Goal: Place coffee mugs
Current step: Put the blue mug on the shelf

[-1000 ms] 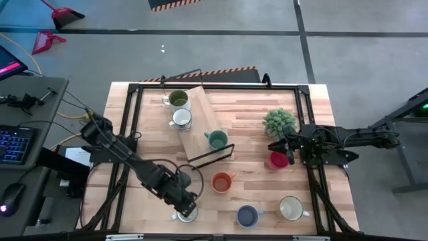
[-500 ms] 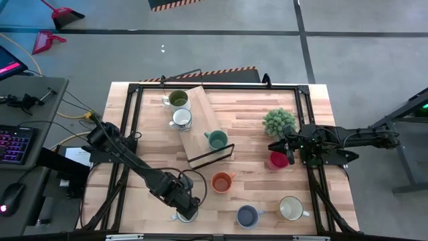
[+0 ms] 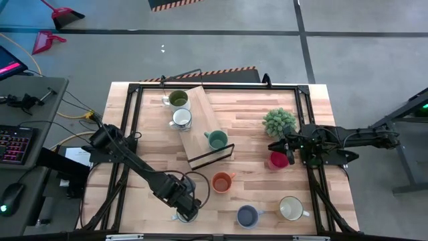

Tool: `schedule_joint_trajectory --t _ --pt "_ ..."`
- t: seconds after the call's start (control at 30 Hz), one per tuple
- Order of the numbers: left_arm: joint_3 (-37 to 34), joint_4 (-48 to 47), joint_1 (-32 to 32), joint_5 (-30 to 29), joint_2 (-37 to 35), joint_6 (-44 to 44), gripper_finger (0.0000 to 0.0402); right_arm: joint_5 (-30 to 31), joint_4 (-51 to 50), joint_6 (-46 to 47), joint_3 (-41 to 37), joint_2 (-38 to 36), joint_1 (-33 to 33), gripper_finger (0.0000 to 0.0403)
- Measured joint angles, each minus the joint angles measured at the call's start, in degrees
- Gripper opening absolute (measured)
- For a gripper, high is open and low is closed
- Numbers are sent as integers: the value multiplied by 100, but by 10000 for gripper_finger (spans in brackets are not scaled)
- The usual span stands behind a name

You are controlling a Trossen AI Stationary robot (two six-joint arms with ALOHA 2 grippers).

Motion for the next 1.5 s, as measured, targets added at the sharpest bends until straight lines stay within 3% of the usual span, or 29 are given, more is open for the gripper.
schedule_joint_trajectory --t 0.4,0.73,0.87,1.07,1.5 --pt "-148 126 4 -55 70 82 161 0 -12 -56 0 0 0 39" --pt "-212 158 26 422 559 253 157 0 -32 -38 0 0 2 39" --pt "-212 234 78 436 612 463 124 0 -48 -38 0 0 0 39" --pt "-212 182 167 206 558 593 23 1 -128 -45 0 2 1 39" --pt "86 -132 172 17 220 649 19 365 -145 -58 0 4 2 39"
